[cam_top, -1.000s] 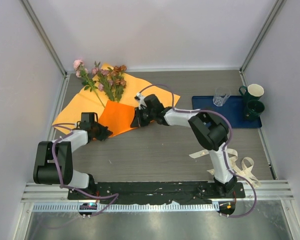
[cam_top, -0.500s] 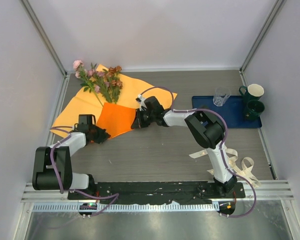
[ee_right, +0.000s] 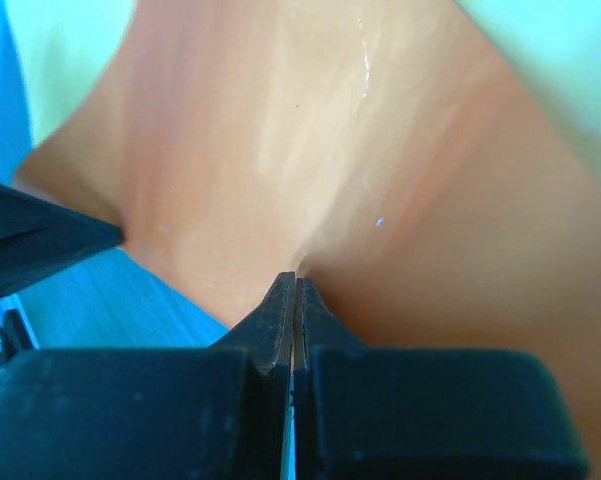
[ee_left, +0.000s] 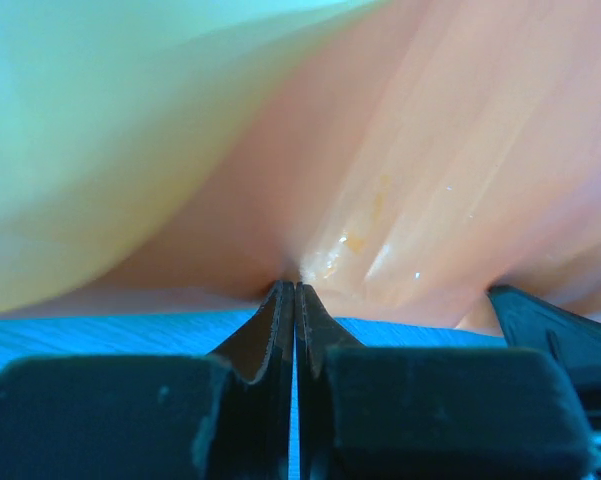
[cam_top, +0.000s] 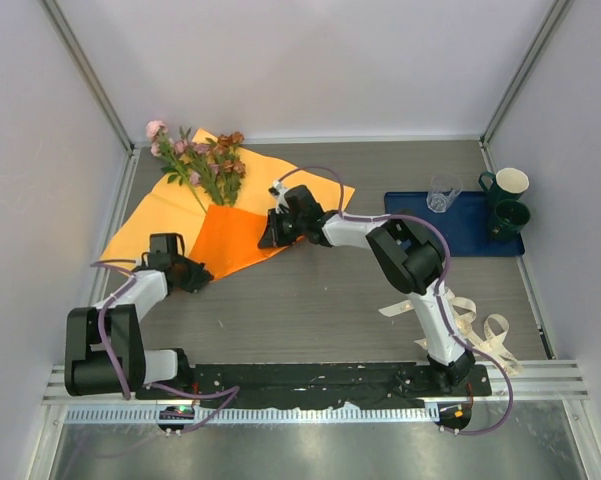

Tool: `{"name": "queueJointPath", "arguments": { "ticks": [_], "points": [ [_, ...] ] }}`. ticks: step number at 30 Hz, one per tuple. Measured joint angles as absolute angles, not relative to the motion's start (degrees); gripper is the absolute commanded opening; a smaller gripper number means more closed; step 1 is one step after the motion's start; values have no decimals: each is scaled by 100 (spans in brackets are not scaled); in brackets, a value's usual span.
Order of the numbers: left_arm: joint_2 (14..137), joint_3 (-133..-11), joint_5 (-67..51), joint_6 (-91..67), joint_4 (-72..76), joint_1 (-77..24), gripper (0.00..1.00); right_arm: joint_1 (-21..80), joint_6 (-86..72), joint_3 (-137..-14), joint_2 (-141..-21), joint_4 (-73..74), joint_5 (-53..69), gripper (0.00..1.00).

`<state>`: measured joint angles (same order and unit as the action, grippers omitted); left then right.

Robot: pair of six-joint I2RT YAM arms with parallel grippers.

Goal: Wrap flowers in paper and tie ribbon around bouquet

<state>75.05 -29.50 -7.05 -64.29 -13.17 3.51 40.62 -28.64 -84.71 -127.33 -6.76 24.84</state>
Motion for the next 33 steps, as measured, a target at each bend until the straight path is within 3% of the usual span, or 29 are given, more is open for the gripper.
{"name": "queueJointPath", "arguments": {
  "ticks": [12,20,22,24,25,28,30,33],
  "points": [
    [6407,-2530,-464,-6364,-2445,1542,8,3999,-2989,-8464,-12927,-731,2526,0],
    [6058,-2405,-646,-6410,-2919,2825,0,3951,-2989,-8447,-12927,-738,2626,0],
    [5966,-2427,-648,-6329,-3118,2864,3,3944,-2989,-8440,-12927,-753,2650,0],
    [5682,-2427,-714,-6259,-3424,2858,14,3940,-2989,-8440,-12927,-753,2668,0],
    [5433,-2425,-757,-6261,-3575,2794,25,3935,-2989,-8440,-12927,-753,2672,0],
    [4567,-2307,-989,-6416,-3605,2429,34,3931,-2989,-8440,-12927,-753,2709,0],
    [4117,-2154,-1179,-6565,-3485,2043,34,3929,-2989,-8440,-12927,-753,2724,0],
    [4104,-2145,-1330,-6626,-3256,1597,23,3924,-2991,-8440,-12932,-753,2744,0]
  ]
}}
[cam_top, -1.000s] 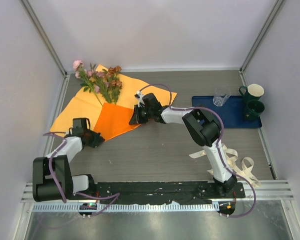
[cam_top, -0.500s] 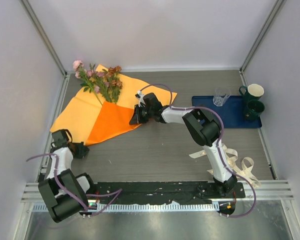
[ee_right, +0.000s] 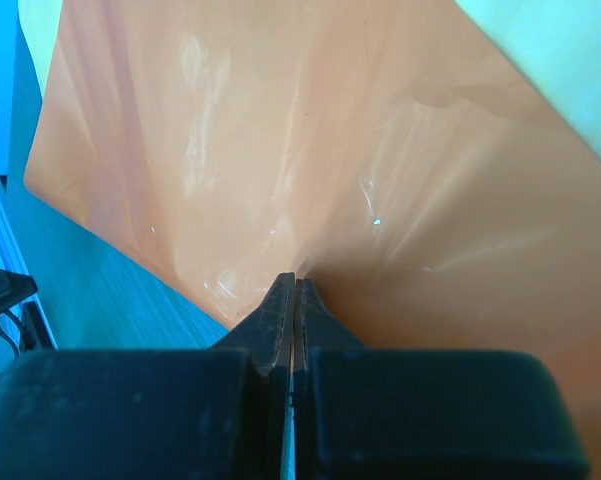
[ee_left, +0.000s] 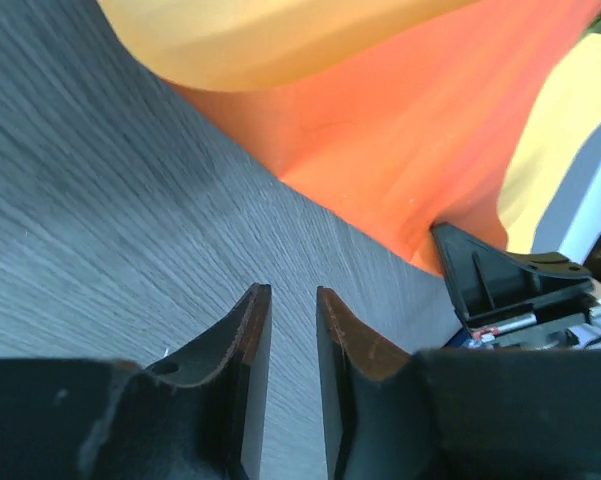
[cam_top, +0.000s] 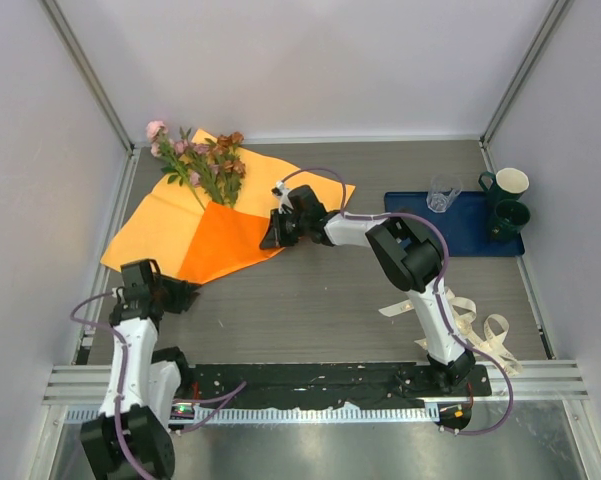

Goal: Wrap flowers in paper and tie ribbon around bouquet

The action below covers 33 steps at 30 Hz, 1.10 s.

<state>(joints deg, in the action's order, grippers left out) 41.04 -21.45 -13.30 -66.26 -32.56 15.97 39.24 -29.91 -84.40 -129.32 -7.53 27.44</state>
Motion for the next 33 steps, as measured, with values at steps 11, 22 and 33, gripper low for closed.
{"name": "queueJointPath", "arguments": {
  "ticks": [11,22,33],
  "points": [
    [6788,-3345,-1061,-6396,-2506,1500,0,3913,-2989,-8440,-12947,-766,2779,0],
    [7039,-3017,-565,-6388,-2794,2193,0,3887,-2989,-8440,-12960,-784,2838,0],
    [6938,-2818,-797,-6525,-2694,2738,0,3881,-2989,-8440,-12962,-786,2851,0]
  ]
}}
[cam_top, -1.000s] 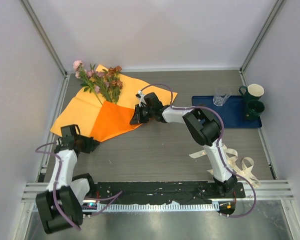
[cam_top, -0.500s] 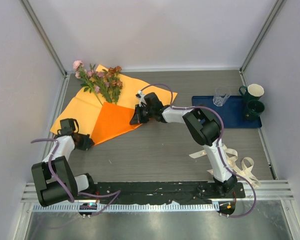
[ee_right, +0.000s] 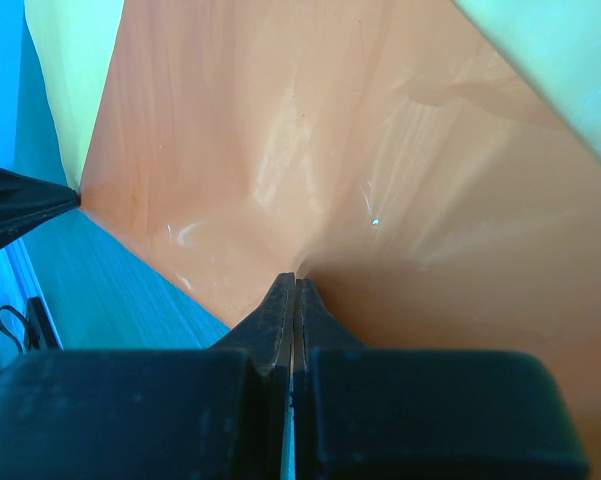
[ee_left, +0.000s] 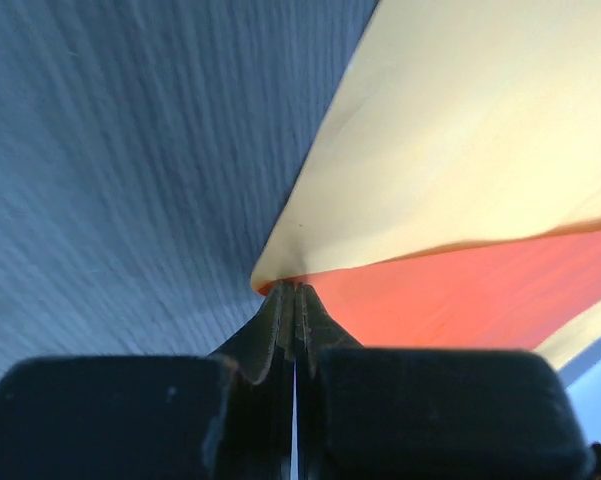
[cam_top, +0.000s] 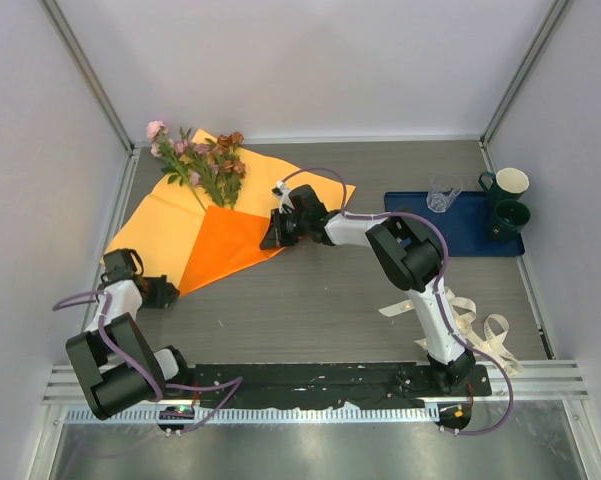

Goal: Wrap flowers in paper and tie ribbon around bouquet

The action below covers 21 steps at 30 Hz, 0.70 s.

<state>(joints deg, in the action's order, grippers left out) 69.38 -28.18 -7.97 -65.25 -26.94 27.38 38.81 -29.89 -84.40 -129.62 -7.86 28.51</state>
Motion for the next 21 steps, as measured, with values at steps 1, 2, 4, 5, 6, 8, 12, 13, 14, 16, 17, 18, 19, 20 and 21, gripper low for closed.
{"name": "queueJointPath", "arguments": {
  "ticks": [1,2,4,5,6,8,12,13,14,16,17,18,19,20,21],
  "points": [
    [6904,-2834,-753,-6554,-2731,2740,0,3881,-2987,-8440,-12964,-786,2851,0],
    [6871,-2862,-620,-6556,-2816,2740,0,3881,-2989,-8440,-12964,-786,2851,0],
    [6702,-2943,-99,-6490,-3127,2740,0,3881,-2989,-8440,-12964,-786,2851,0],
    [6552,-2947,228,-6399,-3301,2718,0,3881,-2989,-8440,-12964,-786,2853,0],
    [6392,-2950,425,-6355,-3468,2685,0,3879,-2989,-8440,-12964,-786,2853,0],
    [5902,-2969,766,-6224,-3723,2429,6,3881,-2989,-8440,-12964,-786,2853,0],
    [5428,-3437,849,-5940,-3782,1564,17,3879,-2991,-8440,-12969,-786,2858,0],
    [5472,-3645,773,-5846,-3699,1334,24,3876,-2991,-8442,-12971,-786,2862,0],
    [5575,-3804,631,-5771,-3535,1184,25,3876,-2993,-8444,-12978,-784,2867,0],
    [5911,-4058,211,-5642,-2969,923,24,3876,-2993,-8451,-12978,-779,2875,0],
    [6208,-4121,-49,-5627,-2711,884,22,3876,-2991,-8455,-12980,-775,2875,0],
    [6499,-4191,-231,-5625,-2565,849,19,3876,-2991,-8455,-12980,-773,2875,1],
    [6831,-4303,-456,-5610,-2412,812,14,3876,-2991,-8462,-12980,-766,2875,1],
    [7310,-4438,-668,-5577,-2270,784,11,3876,-2989,-8475,-12980,-744,2873,3],
    [7791,-4571,-843,-5527,-2126,757,8,3876,-2987,-8488,-12984,-718,2869,4]
  ]
}}
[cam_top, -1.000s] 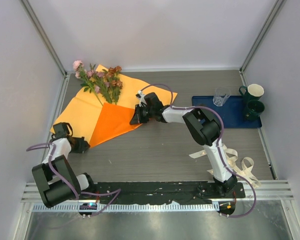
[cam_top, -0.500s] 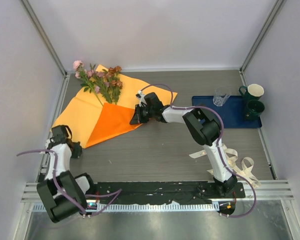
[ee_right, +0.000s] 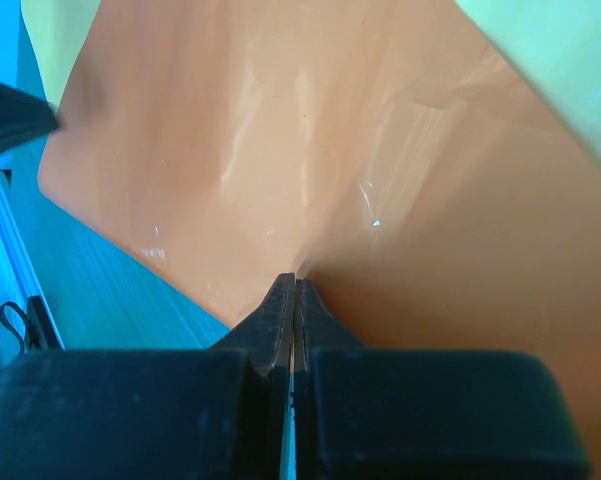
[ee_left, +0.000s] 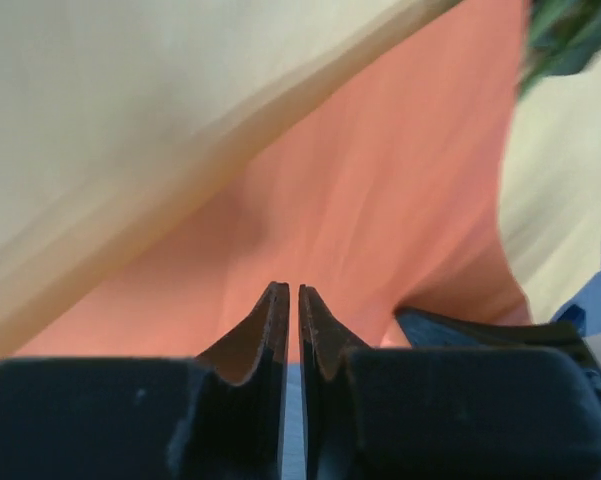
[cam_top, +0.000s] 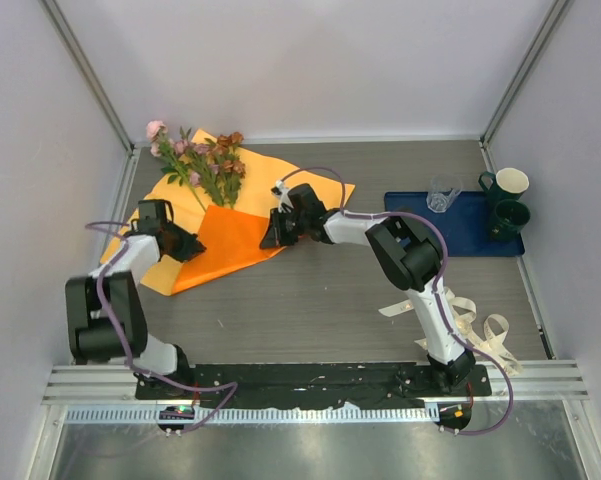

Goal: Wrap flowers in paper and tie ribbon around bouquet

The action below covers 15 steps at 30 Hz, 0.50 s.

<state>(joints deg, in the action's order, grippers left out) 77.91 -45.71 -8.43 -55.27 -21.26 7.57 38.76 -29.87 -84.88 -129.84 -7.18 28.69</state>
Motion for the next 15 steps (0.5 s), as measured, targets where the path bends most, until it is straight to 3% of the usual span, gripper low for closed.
{"name": "queueJointPath", "arguments": {
  "ticks": [6,11,15],
  "points": [
    [9404,-4775,-1457,-5419,-1828,720,4,3911,-2799,-8949,-13113,-141,2775,7],
    [9428,-4731,-1551,-5402,-1656,725,4,4141,-2480,-9435,-13113,676,2252,23],
    [9301,-4523,-1551,-5450,-1393,725,4,4471,-2316,-10121,-13233,1334,1883,27]
  ]
}}
